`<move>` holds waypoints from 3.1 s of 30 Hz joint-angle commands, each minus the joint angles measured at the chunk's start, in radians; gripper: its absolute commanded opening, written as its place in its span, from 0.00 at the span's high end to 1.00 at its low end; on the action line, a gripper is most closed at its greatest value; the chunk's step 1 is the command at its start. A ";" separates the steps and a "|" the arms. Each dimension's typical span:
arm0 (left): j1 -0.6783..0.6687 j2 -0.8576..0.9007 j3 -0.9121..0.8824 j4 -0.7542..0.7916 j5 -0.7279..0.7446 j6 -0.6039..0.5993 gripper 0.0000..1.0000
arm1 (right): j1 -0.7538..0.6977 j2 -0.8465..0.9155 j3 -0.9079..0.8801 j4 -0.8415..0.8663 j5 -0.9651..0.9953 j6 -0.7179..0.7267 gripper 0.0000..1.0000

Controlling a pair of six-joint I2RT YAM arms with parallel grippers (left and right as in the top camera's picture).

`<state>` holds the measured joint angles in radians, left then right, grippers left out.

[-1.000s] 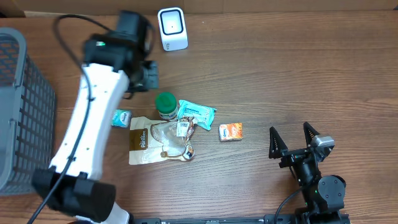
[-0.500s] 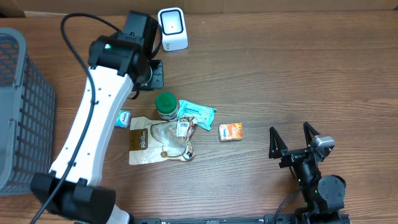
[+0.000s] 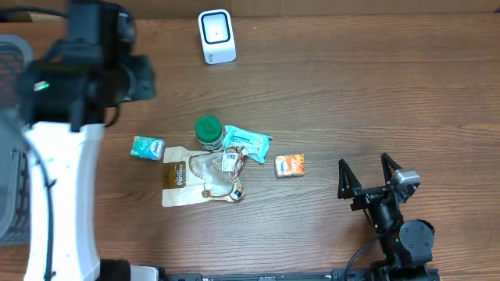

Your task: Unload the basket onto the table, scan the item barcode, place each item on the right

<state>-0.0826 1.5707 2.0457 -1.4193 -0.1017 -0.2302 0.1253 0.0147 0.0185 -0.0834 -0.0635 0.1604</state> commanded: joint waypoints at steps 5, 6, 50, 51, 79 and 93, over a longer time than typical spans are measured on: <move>0.203 -0.024 0.084 -0.023 0.100 0.089 0.52 | 0.005 -0.012 -0.010 0.004 -0.001 -0.002 0.00; 0.231 -0.023 0.084 -0.026 0.121 0.098 0.50 | 0.005 -0.012 -0.010 0.004 -0.001 -0.002 0.00; 0.324 -0.021 0.083 -0.074 0.148 0.144 0.00 | 0.005 -0.012 -0.010 0.004 -0.001 -0.002 0.00; 0.325 -0.021 0.083 -0.074 0.148 0.144 0.01 | 0.005 -0.012 -0.010 0.004 -0.001 -0.002 0.00; 0.325 -0.021 0.083 -0.072 0.147 0.145 0.00 | 0.005 -0.012 -0.010 0.004 -0.001 -0.002 0.00; 0.466 -0.005 0.083 -0.019 0.146 0.268 0.00 | 0.005 -0.012 -0.010 0.004 -0.001 -0.002 0.00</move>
<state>0.3111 1.5520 2.1170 -1.4433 0.0376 0.0074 0.1249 0.0147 0.0185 -0.0830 -0.0631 0.1604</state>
